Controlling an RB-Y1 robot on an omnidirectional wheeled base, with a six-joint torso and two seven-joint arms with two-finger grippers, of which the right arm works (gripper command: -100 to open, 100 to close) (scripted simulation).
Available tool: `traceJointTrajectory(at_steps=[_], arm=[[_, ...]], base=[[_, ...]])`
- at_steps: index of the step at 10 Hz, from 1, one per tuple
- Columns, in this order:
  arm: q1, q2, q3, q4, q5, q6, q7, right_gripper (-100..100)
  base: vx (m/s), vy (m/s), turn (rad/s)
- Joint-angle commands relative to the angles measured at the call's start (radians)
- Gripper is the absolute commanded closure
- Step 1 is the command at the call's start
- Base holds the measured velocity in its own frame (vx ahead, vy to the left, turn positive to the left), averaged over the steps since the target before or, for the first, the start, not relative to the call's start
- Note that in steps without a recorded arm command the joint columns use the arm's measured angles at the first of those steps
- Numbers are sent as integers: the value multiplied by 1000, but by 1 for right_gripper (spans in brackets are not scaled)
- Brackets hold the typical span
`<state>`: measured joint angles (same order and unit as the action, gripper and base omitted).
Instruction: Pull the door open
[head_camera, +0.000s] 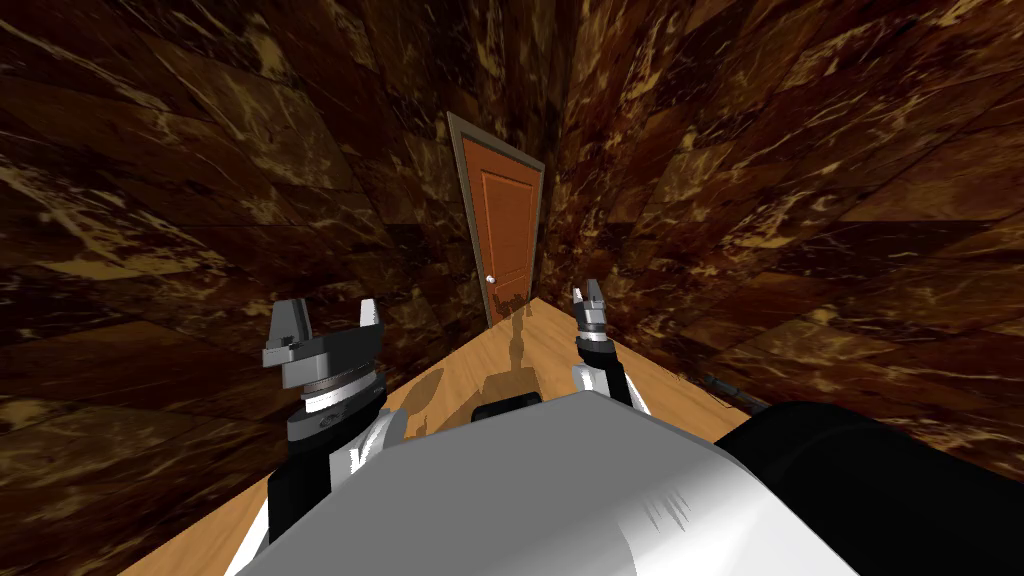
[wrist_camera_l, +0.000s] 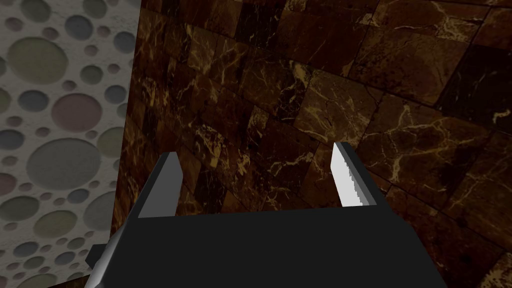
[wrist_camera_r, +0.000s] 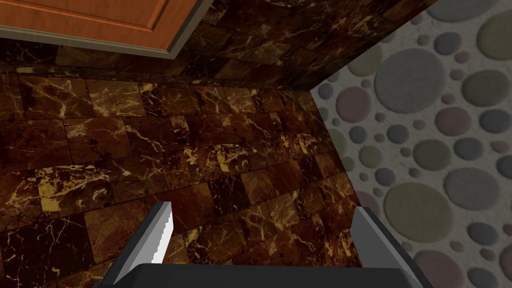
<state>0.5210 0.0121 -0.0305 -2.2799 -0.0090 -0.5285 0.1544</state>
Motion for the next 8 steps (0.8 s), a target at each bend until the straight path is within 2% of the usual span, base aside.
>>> traceJointTrajectory(at_steps=[1,8], arm=[[-12,-12,2,32,12,-6,24,-100],[-63,-49,11,176,63,-33,129,-100]], base=[[70,1,23],[113,2,23]])
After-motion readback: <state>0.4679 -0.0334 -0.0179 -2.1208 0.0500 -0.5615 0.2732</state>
